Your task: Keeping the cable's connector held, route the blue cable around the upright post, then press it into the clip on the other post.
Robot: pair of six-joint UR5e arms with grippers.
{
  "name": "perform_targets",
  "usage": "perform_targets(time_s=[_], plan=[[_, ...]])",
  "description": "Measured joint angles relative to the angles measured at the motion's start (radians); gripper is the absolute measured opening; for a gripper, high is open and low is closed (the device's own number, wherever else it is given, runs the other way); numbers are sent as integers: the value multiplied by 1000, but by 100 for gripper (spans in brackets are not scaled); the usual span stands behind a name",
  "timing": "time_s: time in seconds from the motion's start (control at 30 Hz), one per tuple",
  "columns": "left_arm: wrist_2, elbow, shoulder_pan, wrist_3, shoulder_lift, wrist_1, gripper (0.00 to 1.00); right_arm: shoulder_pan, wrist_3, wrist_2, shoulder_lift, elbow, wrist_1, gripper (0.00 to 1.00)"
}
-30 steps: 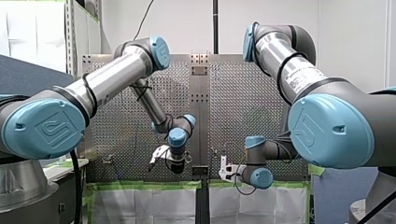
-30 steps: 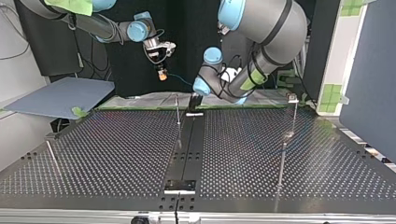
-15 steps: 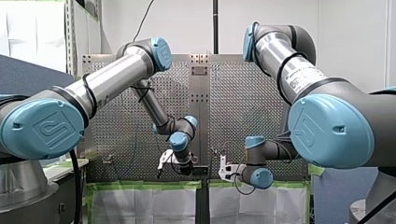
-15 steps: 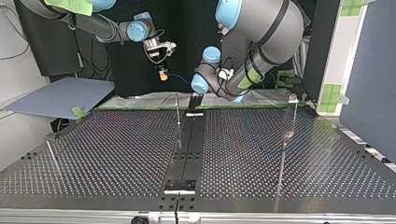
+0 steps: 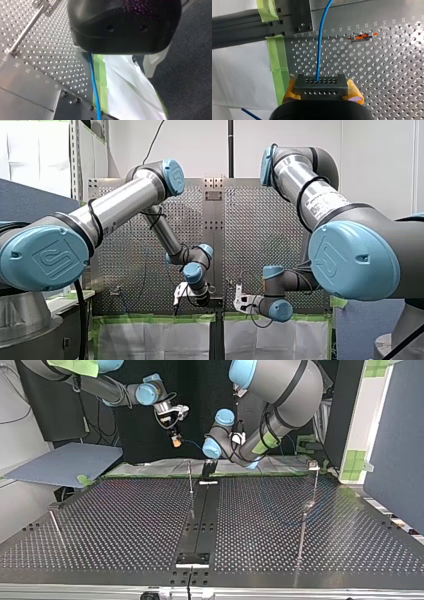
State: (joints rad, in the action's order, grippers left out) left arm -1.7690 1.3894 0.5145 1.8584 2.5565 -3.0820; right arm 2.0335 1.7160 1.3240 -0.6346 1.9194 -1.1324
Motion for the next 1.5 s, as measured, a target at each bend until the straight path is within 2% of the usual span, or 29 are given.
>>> perform_targets(time_s=[0.4, 0.53, 0.73, 0.93, 1.07, 1.23, 1.4, 1.5], plan=[[-9, 0, 12, 6, 0, 2, 100, -23, 37, 9, 0, -17, 39, 0], [-32, 0, 21, 6, 0, 24, 100, -27, 40, 8, 0, -21, 50, 0], [-62, 0, 31, 9, 1, 74, 100, -38, 27, 10, 0, -33, 89, 0], [-94, 4, 37, 22, 1, 104, 100, -40, 25, 10, 0, -45, 140, 0], [-118, 28, 38, 32, 1, 132, 100, -42, 22, 10, 0, -52, 165, 0], [-121, 56, 39, 32, 1, 171, 100, -49, 18, 9, 0, -63, 190, 0], [-121, 62, 42, 13, 1, 204, 100, -54, -2, 7, 0, -79, 227, 0], [-123, 63, 45, 9, 1, 209, 100, -57, -8, 6, 0, -82, 250, 0]])
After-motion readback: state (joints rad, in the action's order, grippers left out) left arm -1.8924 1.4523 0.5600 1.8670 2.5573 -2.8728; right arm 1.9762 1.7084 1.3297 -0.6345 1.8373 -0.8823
